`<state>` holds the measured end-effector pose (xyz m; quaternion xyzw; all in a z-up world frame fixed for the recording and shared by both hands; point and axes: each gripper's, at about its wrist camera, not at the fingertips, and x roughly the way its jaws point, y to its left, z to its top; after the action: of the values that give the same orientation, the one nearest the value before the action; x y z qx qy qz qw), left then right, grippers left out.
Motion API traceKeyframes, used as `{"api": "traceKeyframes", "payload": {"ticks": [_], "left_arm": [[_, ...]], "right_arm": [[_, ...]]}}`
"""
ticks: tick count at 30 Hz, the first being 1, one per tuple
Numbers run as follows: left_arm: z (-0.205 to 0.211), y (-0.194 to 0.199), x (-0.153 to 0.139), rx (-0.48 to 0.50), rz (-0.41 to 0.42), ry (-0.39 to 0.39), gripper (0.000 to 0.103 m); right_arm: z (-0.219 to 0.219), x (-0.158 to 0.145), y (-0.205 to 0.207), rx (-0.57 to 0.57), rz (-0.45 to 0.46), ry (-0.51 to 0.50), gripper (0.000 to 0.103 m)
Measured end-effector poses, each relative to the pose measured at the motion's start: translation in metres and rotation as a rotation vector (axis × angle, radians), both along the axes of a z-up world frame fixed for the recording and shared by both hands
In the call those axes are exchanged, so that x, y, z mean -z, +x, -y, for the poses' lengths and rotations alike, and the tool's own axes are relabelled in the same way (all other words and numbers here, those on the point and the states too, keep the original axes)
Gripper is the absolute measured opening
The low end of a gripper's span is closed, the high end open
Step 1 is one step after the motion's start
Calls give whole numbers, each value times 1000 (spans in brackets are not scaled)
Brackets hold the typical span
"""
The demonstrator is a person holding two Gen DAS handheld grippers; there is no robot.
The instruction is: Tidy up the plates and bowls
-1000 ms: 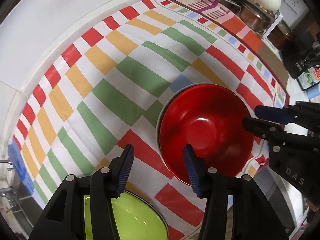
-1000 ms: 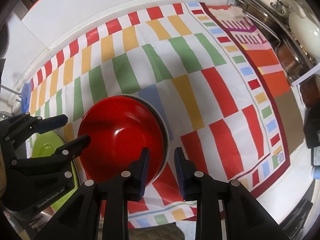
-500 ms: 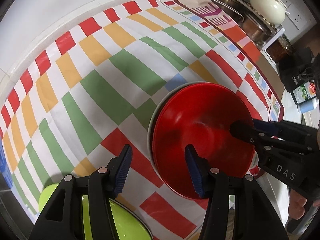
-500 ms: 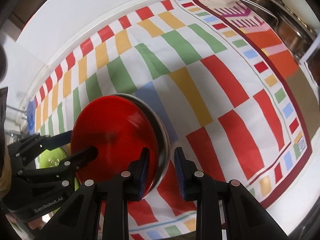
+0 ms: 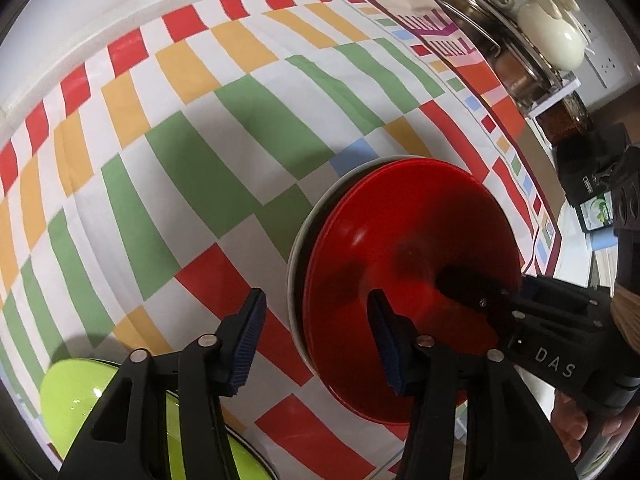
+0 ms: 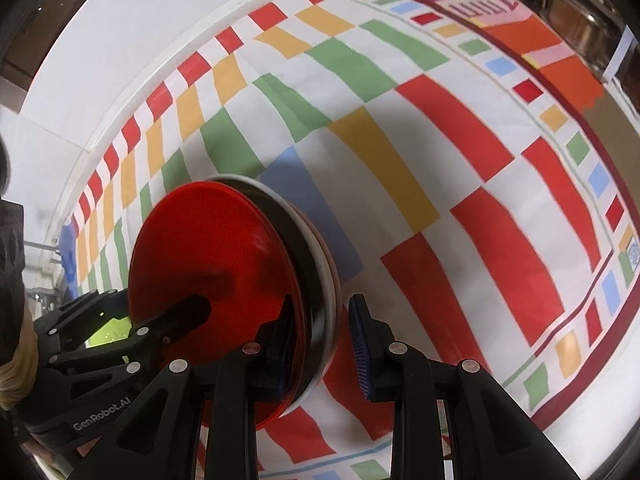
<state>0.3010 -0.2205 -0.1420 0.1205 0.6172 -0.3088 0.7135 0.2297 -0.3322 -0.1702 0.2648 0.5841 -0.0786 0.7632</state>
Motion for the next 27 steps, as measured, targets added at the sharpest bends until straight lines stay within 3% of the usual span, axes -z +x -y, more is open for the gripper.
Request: {"api": "traceKeyframes", "payload": {"ticks": [5,13,27], "left_arm": [[-2,0,9,-26,-39,-8,32],[-2,-1,12,-60,-57,-25,33],[-11,-3,5,-104,-60,-16,33]], "right_arm": [[0,6,0,17,-6,30,27],[0,13,2,31,-5,67,33],[-7,4,-2,36,-13,45,32]]}}
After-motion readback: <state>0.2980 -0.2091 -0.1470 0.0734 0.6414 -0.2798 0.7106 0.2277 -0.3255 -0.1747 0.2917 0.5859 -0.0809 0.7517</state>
